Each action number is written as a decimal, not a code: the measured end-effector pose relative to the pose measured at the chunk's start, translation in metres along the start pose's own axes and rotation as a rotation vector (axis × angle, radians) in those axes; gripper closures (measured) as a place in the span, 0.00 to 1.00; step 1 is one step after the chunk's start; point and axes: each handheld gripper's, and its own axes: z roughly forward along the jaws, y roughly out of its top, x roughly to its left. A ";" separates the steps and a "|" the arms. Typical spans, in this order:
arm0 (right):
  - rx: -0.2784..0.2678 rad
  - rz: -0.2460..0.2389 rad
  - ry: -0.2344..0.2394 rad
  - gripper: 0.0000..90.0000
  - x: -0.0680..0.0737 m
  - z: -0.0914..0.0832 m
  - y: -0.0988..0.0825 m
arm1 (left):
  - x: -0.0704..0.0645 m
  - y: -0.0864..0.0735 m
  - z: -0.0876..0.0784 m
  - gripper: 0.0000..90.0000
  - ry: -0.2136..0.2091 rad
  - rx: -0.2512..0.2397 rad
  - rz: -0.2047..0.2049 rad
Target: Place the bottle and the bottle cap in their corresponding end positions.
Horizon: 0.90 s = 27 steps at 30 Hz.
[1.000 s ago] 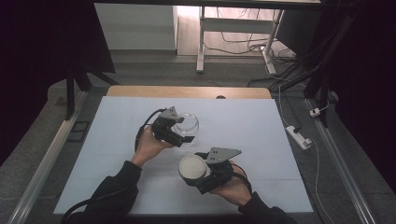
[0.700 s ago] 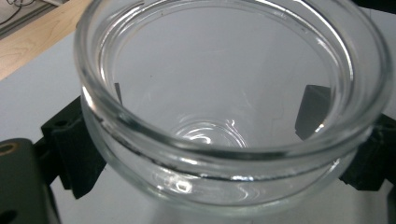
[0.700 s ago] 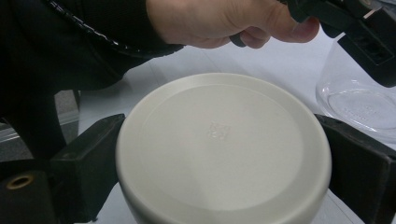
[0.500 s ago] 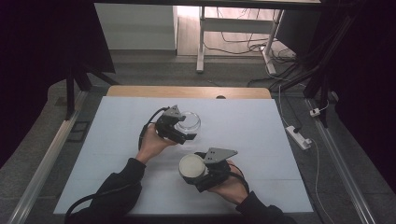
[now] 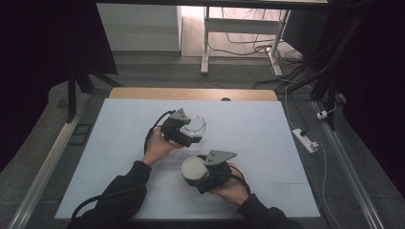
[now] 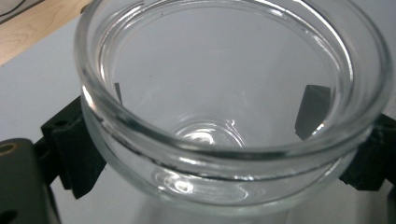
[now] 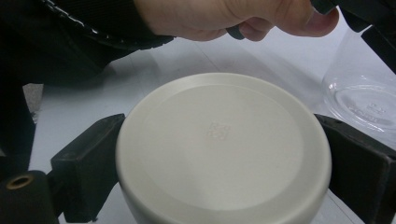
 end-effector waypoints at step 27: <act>0.132 0.024 -0.032 0.08 -0.015 0.025 -0.016 | 0.003 -0.008 0.013 0.08 0.014 0.000 0.002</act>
